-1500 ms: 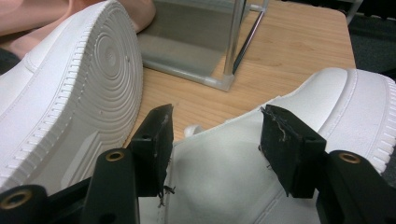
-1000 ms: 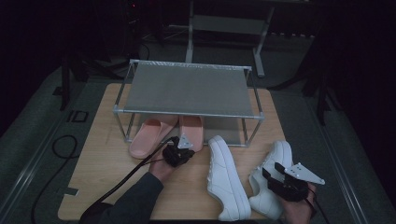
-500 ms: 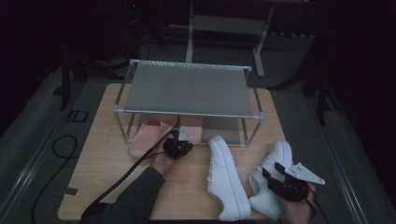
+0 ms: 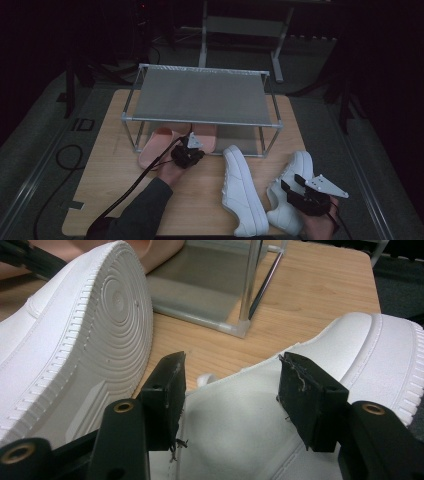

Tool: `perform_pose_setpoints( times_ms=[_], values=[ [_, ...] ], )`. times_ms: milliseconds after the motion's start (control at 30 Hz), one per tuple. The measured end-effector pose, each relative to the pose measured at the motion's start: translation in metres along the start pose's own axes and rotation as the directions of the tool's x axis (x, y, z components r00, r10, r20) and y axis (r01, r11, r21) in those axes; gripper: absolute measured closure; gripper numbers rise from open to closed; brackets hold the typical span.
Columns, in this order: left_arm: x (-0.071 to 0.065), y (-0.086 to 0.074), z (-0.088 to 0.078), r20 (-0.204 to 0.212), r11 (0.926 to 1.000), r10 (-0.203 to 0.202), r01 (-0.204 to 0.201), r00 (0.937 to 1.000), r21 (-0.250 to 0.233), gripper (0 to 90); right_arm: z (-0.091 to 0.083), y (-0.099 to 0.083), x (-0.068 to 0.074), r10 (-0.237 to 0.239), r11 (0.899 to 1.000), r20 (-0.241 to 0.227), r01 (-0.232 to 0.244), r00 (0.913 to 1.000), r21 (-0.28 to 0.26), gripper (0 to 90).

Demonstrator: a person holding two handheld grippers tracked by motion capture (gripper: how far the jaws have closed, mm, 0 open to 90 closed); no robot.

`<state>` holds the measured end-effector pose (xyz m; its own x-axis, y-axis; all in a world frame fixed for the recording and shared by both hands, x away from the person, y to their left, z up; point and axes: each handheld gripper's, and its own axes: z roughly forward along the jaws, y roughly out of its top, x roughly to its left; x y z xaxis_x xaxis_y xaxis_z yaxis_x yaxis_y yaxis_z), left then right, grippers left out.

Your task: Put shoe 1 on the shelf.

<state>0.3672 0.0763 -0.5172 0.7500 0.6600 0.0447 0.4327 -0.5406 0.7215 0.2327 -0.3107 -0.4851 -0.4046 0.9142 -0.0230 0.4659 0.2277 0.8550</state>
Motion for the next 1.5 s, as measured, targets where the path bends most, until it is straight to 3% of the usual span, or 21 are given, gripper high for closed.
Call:
perform_pose_setpoints(
  times_ms=[233, 500, 600, 967, 1233, 1500],
  values=[
    [0.009, -0.016, -0.038, -0.031, 1.0, 0.0, 0.0, 0.9995, 0.002, 87.6, -0.001, 0.0, 0.0, 0.002, 1.0, 0.0, -0.002, 1.0, -0.001, 43.5],
    [0.018, -0.033, -0.065, -0.061, 0.9995, -0.032, 0.032, 0.9976, -0.006, 87.6, -0.001, 0.0, 0.0, 0.003, 1.0, 0.004, -0.003, 1.0, 0.001, 43.4],
    [0.025, -0.048, -0.082, -0.09, 0.9982, -0.06, 0.06, 0.9942, 0.001, 87.6, 0.0, 0.0, 0.0, 0.002, 1.0, 0.004, -0.002, 1.0, 0.001, 43.4],
    [0.04, -0.092, -0.117, -0.14, 0.9894, -0.14, 0.144, 0.9802, 0.017, 87.6, 0.0, 0.0, 0.001, 0.001, 1.0, 0.005, -0.001, 1.0, 0.002, 43.2],
    [0.044, -0.116, -0.133, -0.172, 0.9813, -0.18, 0.189, 0.9686, 0.038, 87.4, 0.0, 0.0, 0.001, 0.002, 1.0, 0.004, -0.002, 1.0, 0.002, 43.2],
    [0.051, -0.131, -0.124, -0.181, 0.9715, -0.209, 0.225, 0.9612, 0.075, 87.4, 0.0, 0.0, 0.001, 0.001, 1.0, 0.005, -0.001, 1.0, 0.002, 43.1]
  ],
)
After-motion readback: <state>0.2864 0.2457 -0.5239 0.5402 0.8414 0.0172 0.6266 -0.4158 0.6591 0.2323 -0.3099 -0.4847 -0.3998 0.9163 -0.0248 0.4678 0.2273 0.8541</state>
